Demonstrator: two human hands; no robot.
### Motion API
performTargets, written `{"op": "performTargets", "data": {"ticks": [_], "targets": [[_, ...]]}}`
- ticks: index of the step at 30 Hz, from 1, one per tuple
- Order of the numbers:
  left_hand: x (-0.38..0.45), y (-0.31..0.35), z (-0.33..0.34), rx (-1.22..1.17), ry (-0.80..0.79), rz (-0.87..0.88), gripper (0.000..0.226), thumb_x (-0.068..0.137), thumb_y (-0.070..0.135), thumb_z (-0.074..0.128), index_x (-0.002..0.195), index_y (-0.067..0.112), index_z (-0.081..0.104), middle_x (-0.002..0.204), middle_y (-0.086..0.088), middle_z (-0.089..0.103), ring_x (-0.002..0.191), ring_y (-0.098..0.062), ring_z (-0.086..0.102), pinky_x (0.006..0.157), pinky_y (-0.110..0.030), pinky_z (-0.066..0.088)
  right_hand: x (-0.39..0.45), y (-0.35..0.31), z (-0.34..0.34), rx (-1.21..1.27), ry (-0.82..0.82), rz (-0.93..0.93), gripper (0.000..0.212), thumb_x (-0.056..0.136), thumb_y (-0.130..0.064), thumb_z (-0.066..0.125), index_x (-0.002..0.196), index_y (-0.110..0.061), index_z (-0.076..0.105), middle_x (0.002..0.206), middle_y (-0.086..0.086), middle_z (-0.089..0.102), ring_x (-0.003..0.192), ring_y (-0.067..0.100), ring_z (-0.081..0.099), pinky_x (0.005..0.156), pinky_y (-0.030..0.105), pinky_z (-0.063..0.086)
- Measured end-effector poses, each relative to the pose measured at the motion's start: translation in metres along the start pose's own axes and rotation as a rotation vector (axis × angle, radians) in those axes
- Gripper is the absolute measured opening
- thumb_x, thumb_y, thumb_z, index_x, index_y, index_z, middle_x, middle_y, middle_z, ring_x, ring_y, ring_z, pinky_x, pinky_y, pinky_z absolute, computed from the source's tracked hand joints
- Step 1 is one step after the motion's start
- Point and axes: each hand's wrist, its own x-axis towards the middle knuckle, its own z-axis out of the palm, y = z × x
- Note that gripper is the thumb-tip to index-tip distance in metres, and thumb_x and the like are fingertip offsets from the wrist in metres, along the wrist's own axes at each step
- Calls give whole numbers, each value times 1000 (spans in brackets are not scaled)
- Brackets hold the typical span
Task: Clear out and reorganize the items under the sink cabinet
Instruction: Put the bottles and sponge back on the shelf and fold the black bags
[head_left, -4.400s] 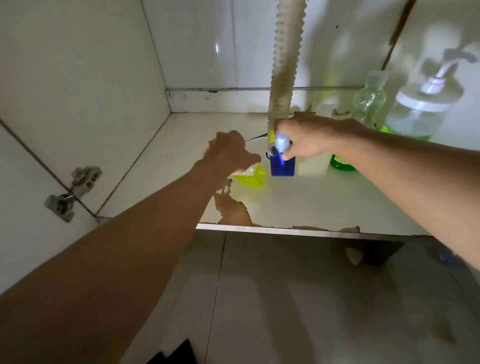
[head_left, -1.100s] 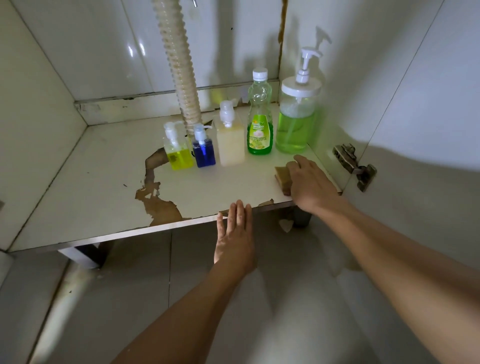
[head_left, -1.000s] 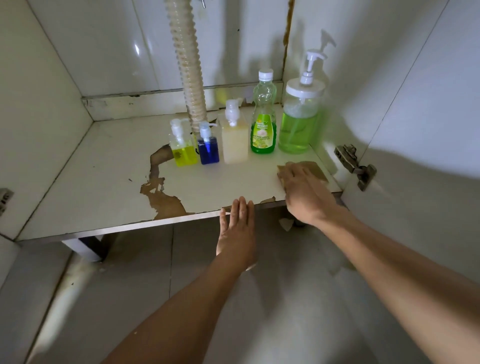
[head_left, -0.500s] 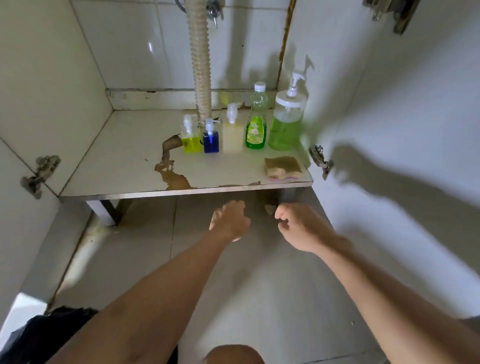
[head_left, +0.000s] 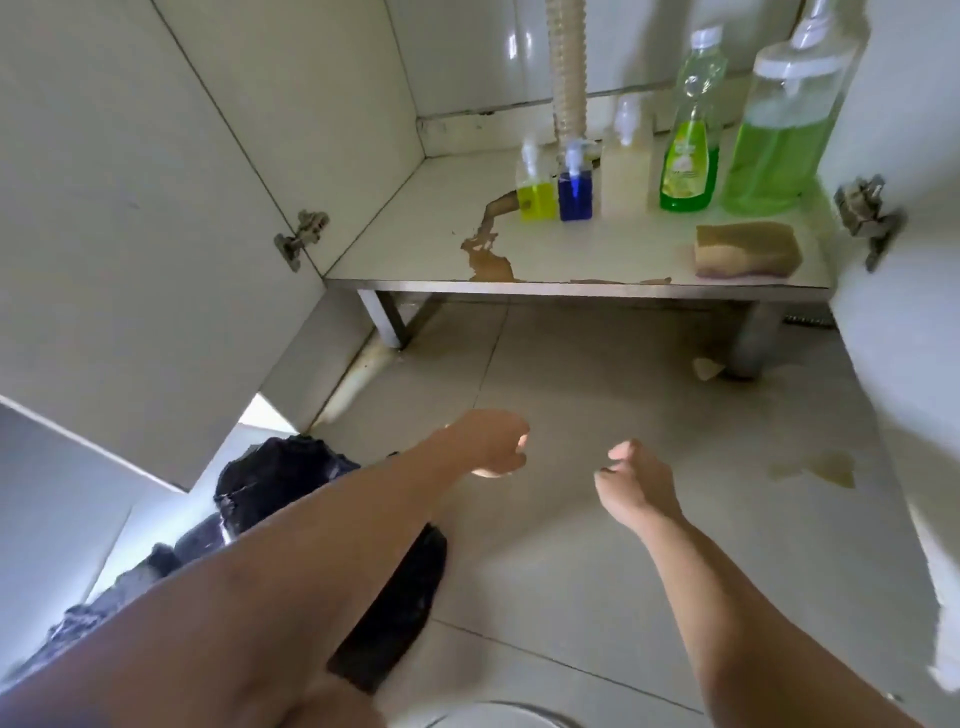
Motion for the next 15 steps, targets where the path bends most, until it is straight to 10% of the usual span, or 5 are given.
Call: {"op": "performTargets", "data": {"ticks": [15], "targets": [[-141, -149, 29, -22, -224, -319, 81, 73, 54, 72, 139, 17, 43, 143, -4, 45, 129, -26, 44, 104, -36, 40, -105, -93, 125, -435, -409, -645, 53, 80, -39, 65, 129, -22, 51, 128, 4, 52, 110, 26, 56, 89, 31, 45]]}}
